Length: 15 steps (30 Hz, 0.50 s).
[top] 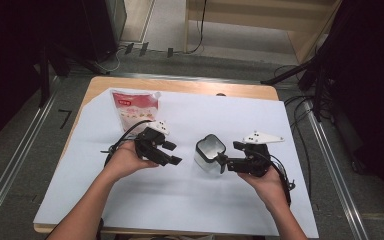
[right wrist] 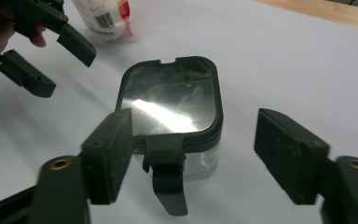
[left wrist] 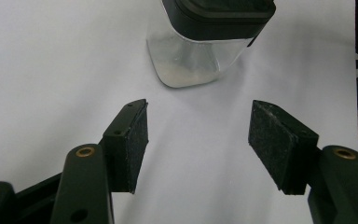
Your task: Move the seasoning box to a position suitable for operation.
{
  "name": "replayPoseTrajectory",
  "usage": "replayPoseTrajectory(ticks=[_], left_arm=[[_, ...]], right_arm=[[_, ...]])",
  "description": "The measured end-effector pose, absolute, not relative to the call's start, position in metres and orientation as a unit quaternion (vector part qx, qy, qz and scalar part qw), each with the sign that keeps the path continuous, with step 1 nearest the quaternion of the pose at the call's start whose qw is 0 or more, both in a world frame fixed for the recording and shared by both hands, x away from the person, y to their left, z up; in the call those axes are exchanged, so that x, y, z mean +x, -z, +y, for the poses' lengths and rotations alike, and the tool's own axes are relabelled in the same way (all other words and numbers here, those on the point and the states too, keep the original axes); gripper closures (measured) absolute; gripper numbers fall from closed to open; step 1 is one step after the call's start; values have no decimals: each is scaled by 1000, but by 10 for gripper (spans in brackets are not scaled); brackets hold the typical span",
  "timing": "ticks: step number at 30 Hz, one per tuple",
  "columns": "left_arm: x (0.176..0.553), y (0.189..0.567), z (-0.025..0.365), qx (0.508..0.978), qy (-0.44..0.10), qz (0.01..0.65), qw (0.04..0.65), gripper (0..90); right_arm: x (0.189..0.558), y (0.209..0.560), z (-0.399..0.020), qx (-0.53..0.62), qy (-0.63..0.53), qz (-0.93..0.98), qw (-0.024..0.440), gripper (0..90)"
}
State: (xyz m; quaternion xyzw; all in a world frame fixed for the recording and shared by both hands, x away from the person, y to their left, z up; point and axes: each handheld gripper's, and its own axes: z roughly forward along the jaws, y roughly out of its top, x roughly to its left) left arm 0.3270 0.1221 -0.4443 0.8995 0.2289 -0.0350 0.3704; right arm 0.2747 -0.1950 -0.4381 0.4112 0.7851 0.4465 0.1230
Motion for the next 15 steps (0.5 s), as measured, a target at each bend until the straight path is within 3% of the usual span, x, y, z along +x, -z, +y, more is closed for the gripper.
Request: replayPoseTrajectory(ticks=[10, 12, 15], left_arm=[[326, 444, 121, 900, 33, 225, 371, 394], [325, 444, 121, 901, 32, 223, 371, 394], [325, 444, 121, 901, 33, 223, 370, 393]], right_arm=[[256, 437, -207, 401, -434, 793, 150, 587], [252, 437, -208, 394, -431, 795, 166, 705], [249, 440, -209, 392, -435, 795, 155, 797]])
